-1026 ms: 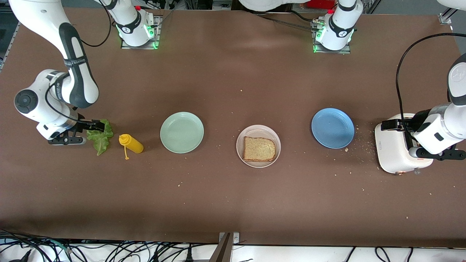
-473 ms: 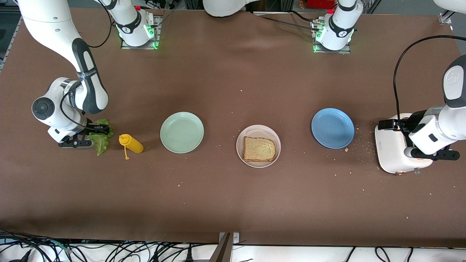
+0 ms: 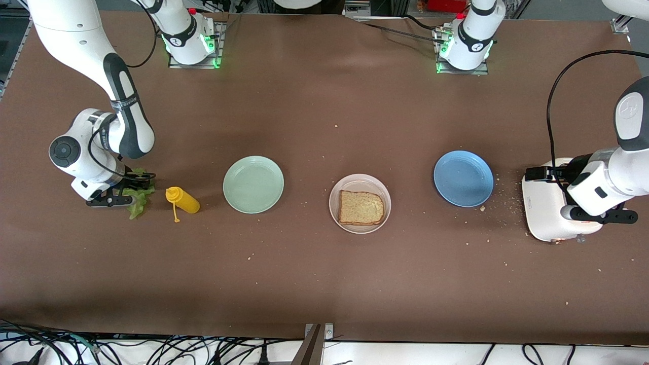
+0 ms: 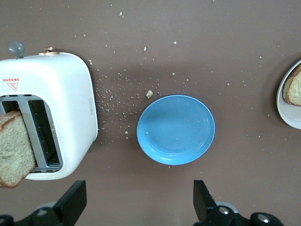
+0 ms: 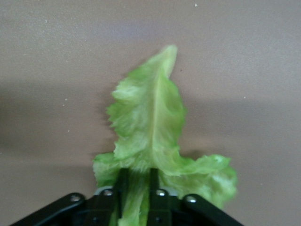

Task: Make sandwich in beige plate with both arms
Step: 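Lower the right gripper over the green lettuce leaf and grasp it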

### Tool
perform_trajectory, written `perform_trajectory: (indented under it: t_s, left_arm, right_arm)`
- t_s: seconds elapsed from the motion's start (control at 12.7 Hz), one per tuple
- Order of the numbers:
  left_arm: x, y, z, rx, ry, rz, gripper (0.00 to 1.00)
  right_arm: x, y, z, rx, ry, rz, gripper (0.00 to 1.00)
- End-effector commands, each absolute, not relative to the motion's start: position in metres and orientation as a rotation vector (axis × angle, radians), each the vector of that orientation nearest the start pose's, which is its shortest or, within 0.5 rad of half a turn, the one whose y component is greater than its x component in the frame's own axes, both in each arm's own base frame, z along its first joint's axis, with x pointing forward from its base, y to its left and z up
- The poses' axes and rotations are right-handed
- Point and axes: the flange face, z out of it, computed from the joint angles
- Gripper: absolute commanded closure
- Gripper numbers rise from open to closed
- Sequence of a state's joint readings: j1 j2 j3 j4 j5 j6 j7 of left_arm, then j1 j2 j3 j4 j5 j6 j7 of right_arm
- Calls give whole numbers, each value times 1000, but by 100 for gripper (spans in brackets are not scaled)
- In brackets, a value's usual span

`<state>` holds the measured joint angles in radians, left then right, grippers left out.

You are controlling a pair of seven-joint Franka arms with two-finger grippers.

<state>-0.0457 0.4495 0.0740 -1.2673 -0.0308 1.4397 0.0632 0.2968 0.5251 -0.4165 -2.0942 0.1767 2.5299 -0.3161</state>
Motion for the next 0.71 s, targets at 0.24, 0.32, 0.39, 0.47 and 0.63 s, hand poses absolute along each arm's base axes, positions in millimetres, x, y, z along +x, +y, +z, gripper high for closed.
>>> perform_trajectory:
  t_s: [0.24,0.32,0.39,0.47,0.63]
  left_arm:
    - [657,5,483,-3079,89,439,0]
    - [657,5,483,-3079,89,439,0]
    - [657,5,483,-3079,89,439,0]
    - [657,5,483,-3079,89,439,0]
    - [657,5,483,-3079,89,439,0]
  right_arm:
    - [589,-70,205,-3223,-219,8,100]
    - [593,-70,214,-3218,-231,-4,100]
    - [597,-70,224,-3209,-231,9,100]
    - [603,-69,234,-3197,-232,40,100]
    - [614,-66,258,-3171,-234,98,100]
